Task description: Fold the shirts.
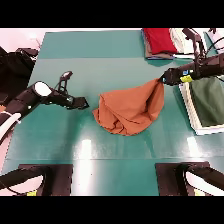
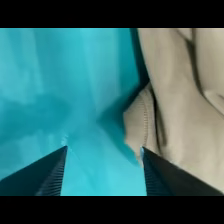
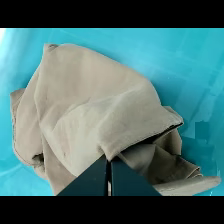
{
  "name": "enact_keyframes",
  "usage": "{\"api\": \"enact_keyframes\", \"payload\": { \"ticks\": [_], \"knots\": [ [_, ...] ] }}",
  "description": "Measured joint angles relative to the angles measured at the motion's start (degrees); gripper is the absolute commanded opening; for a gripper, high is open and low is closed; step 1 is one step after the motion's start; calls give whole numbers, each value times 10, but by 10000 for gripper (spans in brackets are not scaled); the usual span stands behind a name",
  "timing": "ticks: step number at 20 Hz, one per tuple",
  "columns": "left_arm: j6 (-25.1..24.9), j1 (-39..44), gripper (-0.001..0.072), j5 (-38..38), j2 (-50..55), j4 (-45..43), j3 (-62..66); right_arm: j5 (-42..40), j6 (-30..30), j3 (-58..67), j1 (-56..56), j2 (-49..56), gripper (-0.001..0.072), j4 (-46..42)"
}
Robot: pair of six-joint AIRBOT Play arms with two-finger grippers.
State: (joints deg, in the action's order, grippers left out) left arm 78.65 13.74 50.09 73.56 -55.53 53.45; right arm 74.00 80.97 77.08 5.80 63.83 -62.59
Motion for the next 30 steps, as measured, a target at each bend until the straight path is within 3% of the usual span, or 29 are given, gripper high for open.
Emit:
{"api": "enact_keyframes", "payload": {
  "ticks": [5,6,9,10,15,25,30],
  "knots": [
    [-9,42,565,-40,47,51,-10,0,0,0,0,0,12,0],
    [-10,50,508,-45,54,57,-11,0,0,0,0,0,12,0],
    [-10,63,111,-60,65,72,-12,0,0,0,0,0,13,0],
    [-10,65,27,-66,66,76,-11,0,0,0,0,0,12,0],
    [-12,38,26,-59,39,80,57,10,0,47,-9,0,13,-1],
    [-12,-64,25,-11,-278,-56,327,44,-15,311,-112,-82,12,0],
    [-10,-70,25,7,-349,-76,405,51,-16,385,-193,-121,12,0]
  ]
}}
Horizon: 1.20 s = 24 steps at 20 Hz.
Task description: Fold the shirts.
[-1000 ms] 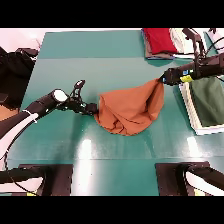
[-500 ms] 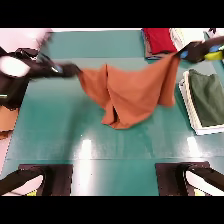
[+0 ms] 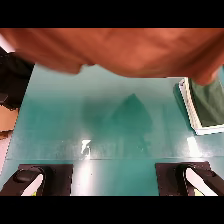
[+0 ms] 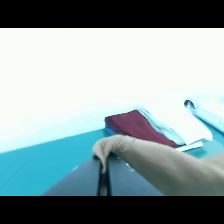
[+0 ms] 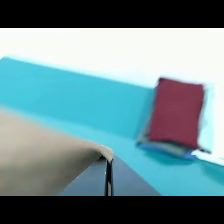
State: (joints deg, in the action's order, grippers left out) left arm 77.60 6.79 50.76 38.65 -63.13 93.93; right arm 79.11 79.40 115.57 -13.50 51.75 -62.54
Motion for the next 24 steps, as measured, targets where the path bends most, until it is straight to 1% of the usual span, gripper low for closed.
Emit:
{"api": "enact_keyframes", "payload": {
  "ticks": [2,5,8,10,13,16,17,18,19,21,22,24],
  "knots": [
    [3,-1,25,15,-8,-5,15,1,0,16,-21,-1,11,0],
    [13,-1,25,85,17,-9,21,3,0,27,-22,28,10,20],
    [19,-1,26,170,72,-9,-9,4,0,30,17,100,11,31],
    [20,-1,26,202,116,-10,-61,16,5,31,52,170,11,33],
    [12,-1,27,191,184,-13,-159,31,9,7,98,289,11,34],
    [-2,-1,27,110,256,-21,-224,7,11,-30,127,384,13,24],
    [-4,-2,40,71,280,-28,-233,-4,12,-38,131,411,65,20],
    [-3,-2,281,38,300,-34,-238,-17,14,-43,134,429,353,19],
    [3,-2,465,5,319,-40,-239,-31,14,-48,135,445,441,19],
    [16,-4,465,-38,343,-45,-230,-49,15,-53,131,460,429,17],
    [20,-11,466,-46,351,-48,-222,-56,15,-54,125,460,429,17],
    [26,-38,466,-38,360,-51,-204,-41,14,-57,112,452,427,15]
  ]
}}
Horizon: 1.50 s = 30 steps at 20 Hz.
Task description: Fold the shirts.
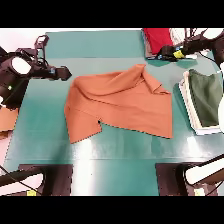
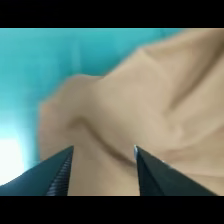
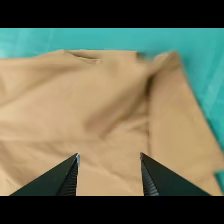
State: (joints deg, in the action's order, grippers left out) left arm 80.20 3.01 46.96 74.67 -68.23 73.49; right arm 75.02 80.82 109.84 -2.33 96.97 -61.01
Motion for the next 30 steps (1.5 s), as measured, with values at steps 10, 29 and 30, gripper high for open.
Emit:
{"api": "enact_keyframes", "payload": {
  "ticks": [10,29,30],
  "knots": [
    [-39,-160,466,170,21,18,-90,59,-43,-207,-31,-170,426,12],
    [-103,-90,26,172,39,110,-127,93,-42,-353,-80,-253,427,19],
    [-106,-90,26,173,21,111,-124,97,-37,-377,-94,-262,432,2]
  ]
}}
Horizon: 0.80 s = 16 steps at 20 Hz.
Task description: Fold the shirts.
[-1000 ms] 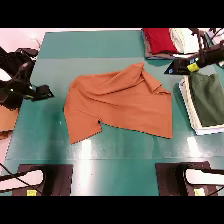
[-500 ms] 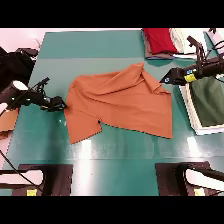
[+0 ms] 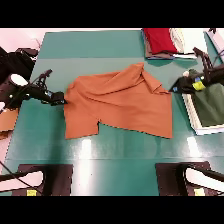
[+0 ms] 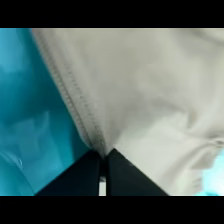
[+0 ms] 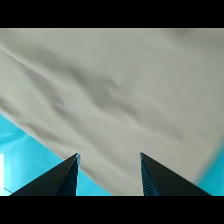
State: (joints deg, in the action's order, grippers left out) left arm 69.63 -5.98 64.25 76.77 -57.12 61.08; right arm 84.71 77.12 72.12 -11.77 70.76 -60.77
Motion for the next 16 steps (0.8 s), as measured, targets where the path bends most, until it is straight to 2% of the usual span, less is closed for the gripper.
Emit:
{"api": "enact_keyframes", "payload": {
  "ticks": [1,2,3,6,8,13,15,16],
  "knots": [
    [-2,0,27,0,-15,0,2,2,3,-30,-16,-10,462,-12],
    [-5,0,27,1,-30,1,3,2,6,-68,-35,-23,533,-24],
    [-6,1,26,3,-41,2,5,1,8,-107,-54,-35,556,-30],
    [-9,2,26,10,-58,3,6,-10,12,-235,-116,-60,549,-44],
    [-10,2,27,12,-63,7,7,-21,13,-306,-143,-67,446,-44],
    [-10,2,26,13,-68,17,7,-62,-2,-412,-166,-74,444,14],
    [-10,2,27,13,-68,18,7,-75,-8,-431,-164,-75,374,40],
    [-10,2,26,14,-68,19,7,-83,-10,-436,-156,-75,368,48]
  ]
}}
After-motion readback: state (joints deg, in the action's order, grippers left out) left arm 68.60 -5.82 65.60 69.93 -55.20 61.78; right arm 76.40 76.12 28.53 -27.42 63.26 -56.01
